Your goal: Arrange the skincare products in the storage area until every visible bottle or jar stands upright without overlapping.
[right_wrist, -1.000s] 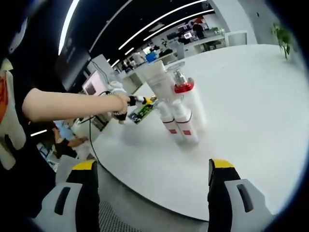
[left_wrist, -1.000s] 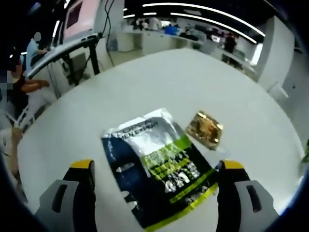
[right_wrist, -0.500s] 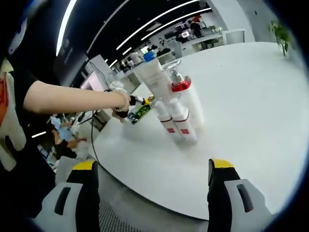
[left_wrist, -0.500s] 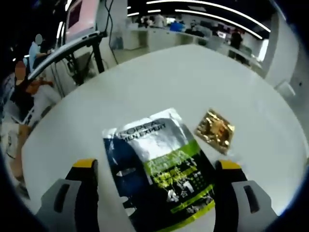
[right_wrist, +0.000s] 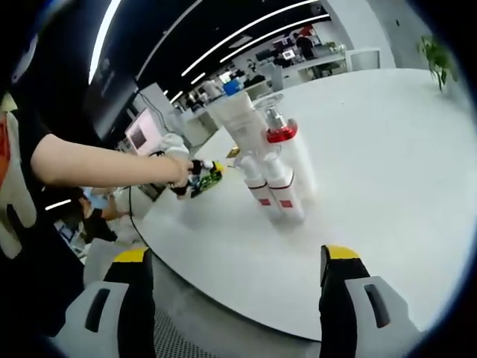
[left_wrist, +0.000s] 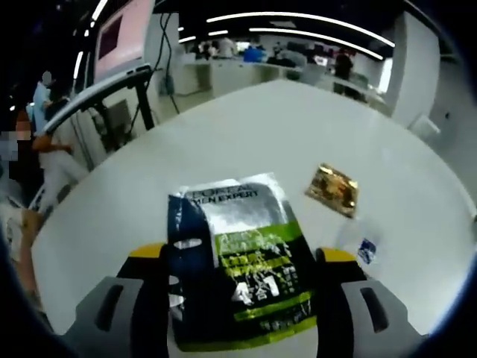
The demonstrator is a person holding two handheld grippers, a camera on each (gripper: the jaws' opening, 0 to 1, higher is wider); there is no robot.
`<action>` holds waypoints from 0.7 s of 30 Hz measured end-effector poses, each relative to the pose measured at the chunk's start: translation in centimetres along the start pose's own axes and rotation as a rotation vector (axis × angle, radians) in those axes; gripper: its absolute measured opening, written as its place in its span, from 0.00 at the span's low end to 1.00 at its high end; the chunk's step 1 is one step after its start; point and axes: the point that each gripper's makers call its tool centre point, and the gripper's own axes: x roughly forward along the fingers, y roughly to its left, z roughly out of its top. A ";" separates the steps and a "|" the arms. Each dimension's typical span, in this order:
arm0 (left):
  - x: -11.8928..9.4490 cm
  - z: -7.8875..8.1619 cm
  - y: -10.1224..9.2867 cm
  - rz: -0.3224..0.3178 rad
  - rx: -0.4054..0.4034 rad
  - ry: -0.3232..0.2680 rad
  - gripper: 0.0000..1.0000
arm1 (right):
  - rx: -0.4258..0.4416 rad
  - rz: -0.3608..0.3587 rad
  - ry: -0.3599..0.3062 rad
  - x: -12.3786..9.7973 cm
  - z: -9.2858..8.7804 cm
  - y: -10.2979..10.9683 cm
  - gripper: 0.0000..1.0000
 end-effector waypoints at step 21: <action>-2.2 -0.9 1.3 -0.138 0.115 -0.064 0.02 | -0.027 0.008 0.001 0.0 0.1 0.3 0.90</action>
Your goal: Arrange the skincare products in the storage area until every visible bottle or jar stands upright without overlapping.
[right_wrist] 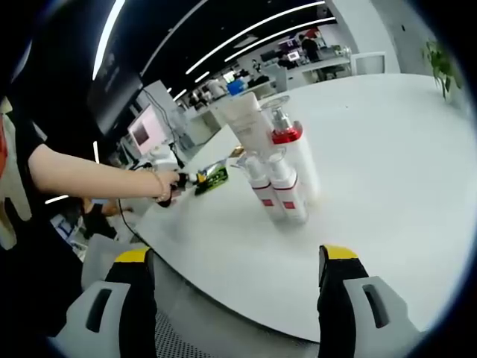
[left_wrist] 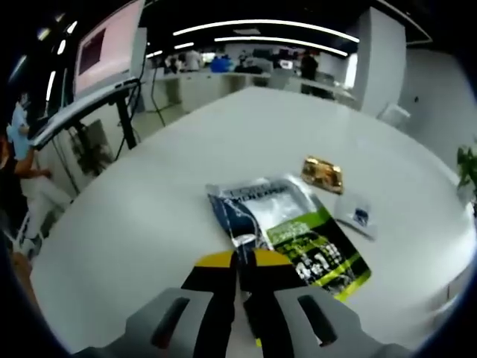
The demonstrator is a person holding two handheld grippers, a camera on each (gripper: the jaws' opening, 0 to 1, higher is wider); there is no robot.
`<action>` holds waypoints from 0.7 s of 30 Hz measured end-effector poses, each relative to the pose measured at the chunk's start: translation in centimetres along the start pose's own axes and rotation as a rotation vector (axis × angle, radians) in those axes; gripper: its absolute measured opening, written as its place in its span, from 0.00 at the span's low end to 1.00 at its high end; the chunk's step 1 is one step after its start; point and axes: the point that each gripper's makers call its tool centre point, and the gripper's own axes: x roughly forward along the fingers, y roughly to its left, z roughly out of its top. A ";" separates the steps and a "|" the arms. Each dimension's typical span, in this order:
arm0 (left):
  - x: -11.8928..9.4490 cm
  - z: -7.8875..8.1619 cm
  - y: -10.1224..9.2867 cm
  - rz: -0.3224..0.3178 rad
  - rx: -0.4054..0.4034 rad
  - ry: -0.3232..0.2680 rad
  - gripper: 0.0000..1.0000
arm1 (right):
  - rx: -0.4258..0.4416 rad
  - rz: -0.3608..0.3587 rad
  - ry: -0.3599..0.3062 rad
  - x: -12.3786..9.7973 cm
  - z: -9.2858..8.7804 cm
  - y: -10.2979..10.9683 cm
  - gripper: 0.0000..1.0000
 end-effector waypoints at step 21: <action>-2.1 3.8 -1.4 -0.259 -0.192 -0.130 0.01 | -0.013 0.005 -0.010 0.0 0.2 0.0 0.90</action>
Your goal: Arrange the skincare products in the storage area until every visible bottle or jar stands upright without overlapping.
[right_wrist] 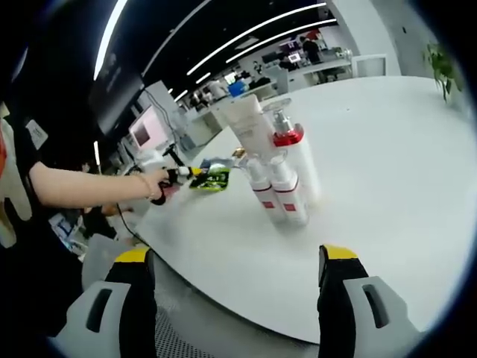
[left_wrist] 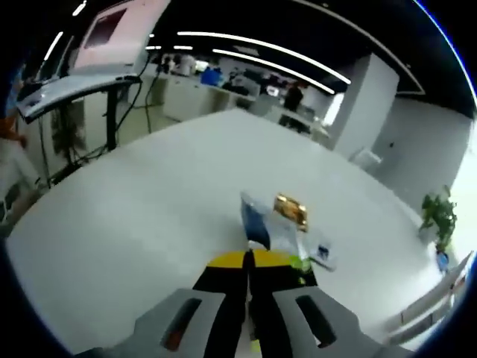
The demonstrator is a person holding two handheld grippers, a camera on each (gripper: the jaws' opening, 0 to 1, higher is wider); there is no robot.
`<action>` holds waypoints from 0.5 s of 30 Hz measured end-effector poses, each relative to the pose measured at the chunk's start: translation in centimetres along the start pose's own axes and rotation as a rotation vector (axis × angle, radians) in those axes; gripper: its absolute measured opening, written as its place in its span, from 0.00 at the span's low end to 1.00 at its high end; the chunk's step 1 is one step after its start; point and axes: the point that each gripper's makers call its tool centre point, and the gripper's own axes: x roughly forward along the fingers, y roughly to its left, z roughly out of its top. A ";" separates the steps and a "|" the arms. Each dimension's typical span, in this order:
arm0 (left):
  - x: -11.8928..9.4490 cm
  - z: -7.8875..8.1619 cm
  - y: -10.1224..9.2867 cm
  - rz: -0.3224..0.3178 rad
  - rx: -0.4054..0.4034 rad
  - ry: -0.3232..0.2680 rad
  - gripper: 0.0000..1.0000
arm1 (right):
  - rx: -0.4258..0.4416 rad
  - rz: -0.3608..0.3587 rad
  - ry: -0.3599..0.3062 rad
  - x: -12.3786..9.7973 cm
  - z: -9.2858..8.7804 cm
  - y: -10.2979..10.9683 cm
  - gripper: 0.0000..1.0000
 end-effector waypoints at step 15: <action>-3.4 1.8 -1.8 -0.142 -0.120 -0.054 0.01 | 0.023 0.088 -0.033 0.0 1.0 1.6 0.89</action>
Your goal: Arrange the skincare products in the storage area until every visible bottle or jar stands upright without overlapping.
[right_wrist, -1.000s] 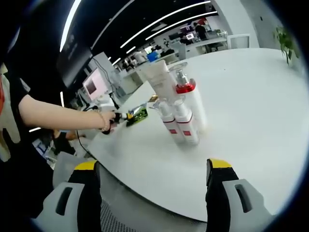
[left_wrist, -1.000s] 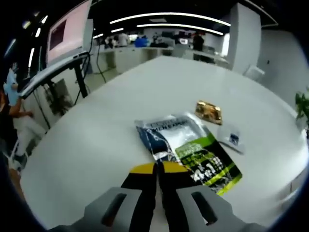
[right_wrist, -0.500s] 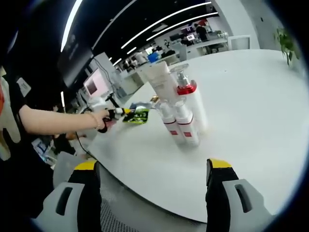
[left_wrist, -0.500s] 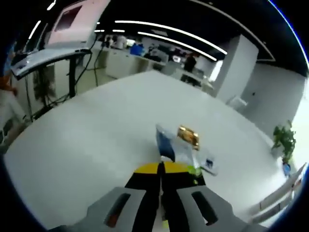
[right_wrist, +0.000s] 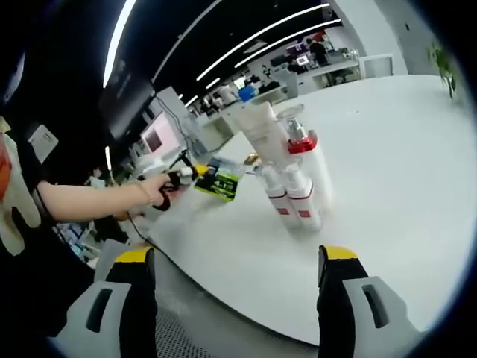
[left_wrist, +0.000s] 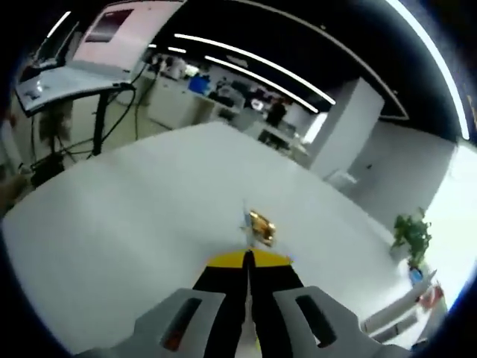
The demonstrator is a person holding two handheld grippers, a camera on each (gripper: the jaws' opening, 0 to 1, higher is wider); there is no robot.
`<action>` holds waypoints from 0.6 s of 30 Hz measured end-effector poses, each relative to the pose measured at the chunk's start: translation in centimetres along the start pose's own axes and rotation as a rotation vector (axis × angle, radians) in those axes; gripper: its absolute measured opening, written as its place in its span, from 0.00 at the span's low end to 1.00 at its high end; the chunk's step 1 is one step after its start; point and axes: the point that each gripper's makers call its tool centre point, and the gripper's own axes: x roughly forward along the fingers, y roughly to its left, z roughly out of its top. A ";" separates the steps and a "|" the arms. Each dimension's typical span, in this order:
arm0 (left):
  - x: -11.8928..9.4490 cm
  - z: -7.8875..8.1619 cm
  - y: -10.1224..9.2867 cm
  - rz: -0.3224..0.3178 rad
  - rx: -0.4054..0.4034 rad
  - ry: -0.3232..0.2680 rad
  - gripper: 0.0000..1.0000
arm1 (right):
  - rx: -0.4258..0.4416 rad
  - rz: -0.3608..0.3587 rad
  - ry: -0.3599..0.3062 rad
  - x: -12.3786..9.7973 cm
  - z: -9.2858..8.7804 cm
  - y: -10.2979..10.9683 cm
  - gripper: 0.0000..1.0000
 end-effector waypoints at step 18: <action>-5.0 1.1 -5.2 -0.207 -0.192 -0.067 0.01 | -0.003 0.214 -0.016 2.8 1.1 5.9 0.83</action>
